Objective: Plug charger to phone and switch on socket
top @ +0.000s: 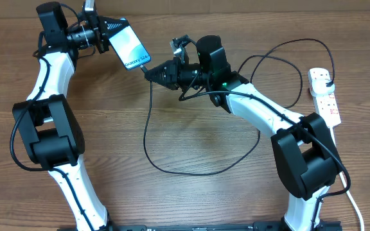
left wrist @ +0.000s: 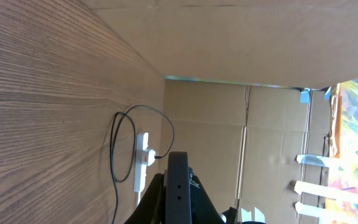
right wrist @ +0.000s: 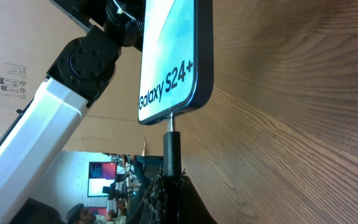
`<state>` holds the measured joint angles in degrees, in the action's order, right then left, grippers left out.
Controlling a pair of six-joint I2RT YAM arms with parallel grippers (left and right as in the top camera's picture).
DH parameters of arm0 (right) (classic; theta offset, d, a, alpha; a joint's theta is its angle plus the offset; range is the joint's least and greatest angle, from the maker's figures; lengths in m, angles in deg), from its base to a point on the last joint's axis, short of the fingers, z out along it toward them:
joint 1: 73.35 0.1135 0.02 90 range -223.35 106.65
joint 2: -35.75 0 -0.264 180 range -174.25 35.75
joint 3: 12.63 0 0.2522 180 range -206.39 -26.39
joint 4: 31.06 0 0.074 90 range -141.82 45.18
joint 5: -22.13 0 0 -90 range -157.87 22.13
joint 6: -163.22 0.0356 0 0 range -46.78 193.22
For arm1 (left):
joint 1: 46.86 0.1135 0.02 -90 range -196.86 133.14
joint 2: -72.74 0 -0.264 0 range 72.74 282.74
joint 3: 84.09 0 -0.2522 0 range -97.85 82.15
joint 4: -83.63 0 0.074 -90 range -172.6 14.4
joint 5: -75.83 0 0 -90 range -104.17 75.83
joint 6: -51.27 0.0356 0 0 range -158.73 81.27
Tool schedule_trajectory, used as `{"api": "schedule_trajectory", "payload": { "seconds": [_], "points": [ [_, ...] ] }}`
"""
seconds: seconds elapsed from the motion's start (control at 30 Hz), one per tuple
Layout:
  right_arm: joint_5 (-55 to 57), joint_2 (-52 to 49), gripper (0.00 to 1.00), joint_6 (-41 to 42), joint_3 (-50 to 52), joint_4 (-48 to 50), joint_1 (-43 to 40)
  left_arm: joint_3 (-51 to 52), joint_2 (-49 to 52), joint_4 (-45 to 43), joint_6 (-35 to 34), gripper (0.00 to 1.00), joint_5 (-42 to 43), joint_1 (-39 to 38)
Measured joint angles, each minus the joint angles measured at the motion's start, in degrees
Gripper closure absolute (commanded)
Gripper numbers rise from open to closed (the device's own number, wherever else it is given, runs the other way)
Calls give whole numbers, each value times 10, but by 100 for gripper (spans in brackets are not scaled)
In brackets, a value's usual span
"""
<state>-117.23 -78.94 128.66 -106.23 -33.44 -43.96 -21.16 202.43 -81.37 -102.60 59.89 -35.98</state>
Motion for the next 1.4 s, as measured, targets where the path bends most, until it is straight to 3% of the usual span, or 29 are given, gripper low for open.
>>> {"api": "schedule_trajectory", "payload": {
  "seconds": [1.4],
  "points": [
    [-1, 0, 96, 35, 0, -1, 0, 0, 0, -6, 16, 95, 0, -7]
  ]
}}
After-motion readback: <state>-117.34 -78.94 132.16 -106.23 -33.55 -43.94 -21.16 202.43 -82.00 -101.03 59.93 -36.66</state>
